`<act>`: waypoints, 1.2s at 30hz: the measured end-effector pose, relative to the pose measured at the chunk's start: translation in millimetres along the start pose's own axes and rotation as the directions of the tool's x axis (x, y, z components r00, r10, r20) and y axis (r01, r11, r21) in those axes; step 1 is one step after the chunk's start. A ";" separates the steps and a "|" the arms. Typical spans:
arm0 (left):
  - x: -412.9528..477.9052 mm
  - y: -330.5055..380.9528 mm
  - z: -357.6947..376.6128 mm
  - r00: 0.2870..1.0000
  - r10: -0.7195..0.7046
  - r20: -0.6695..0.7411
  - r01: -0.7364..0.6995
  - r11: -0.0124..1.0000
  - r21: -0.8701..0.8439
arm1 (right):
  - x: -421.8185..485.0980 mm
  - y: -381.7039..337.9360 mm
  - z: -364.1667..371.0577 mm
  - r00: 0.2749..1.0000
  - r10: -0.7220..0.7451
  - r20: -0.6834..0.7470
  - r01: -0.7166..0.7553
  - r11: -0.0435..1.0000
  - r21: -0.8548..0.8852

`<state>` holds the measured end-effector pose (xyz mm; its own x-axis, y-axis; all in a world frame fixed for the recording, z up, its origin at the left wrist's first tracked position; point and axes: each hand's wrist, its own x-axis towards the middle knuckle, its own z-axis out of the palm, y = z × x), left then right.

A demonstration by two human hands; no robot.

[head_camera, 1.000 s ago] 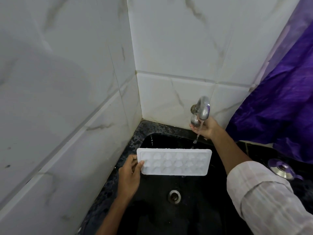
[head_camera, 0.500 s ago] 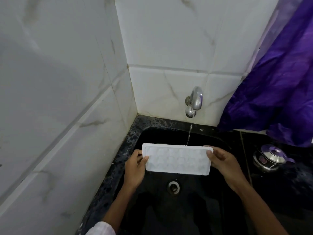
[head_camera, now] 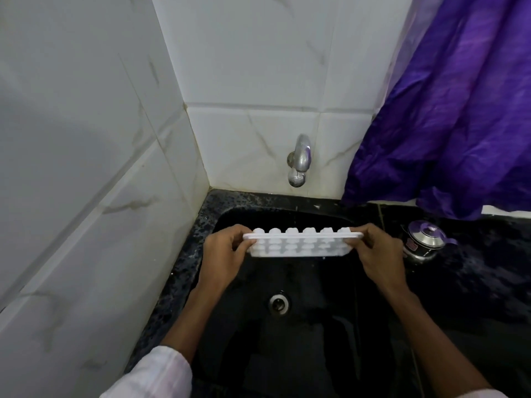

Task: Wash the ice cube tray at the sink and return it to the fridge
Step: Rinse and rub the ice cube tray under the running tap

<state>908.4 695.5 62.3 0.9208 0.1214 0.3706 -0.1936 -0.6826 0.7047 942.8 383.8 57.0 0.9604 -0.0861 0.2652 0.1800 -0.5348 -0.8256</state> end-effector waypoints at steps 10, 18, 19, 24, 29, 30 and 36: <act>-11.9 -5.3 -1.1 0.998 -0.062 0.030 0.057 0.988 0.145 | -8.3 -2.4 -9.3 0.982 -0.161 0.096 0.175 0.974 -0.147; -26.4 -1.7 1.0 0.997 -0.071 -0.021 0.073 0.991 0.110 | -16.3 3.5 -8.0 0.968 -0.228 0.100 0.244 0.949 -0.197; -26.3 -3.6 2.0 0.997 -0.082 0.002 0.081 0.988 0.132 | -15.4 7.6 -6.9 0.973 -0.180 0.141 0.208 0.954 -0.216; -27.7 -8.8 5.7 0.991 -0.128 0.041 0.117 0.972 0.203 | -21.9 11.1 -5.3 0.976 -0.186 0.113 0.206 0.957 -0.202; -26.6 -9.5 8.3 0.984 -0.141 0.105 0.118 0.973 0.198 | -30.8 16.0 -3.9 0.989 -0.130 0.069 0.140 0.973 -0.183; -27.0 -10.5 8.9 0.975 -0.169 0.146 0.135 0.966 0.219 | -31.5 18.7 -3.6 0.989 -0.104 0.103 0.123 0.973 -0.195; -24.6 0.1 6.7 0.990 -0.119 0.076 0.104 0.979 0.173 | -40.4 11.3 -13.1 0.986 -0.167 0.012 0.167 0.982 -0.092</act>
<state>888.0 687.6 49.2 0.9602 0.1468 0.2376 -0.0349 -0.7808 0.6238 903.2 370.2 43.6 0.9193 0.0141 0.3934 0.3177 -0.6165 -0.7204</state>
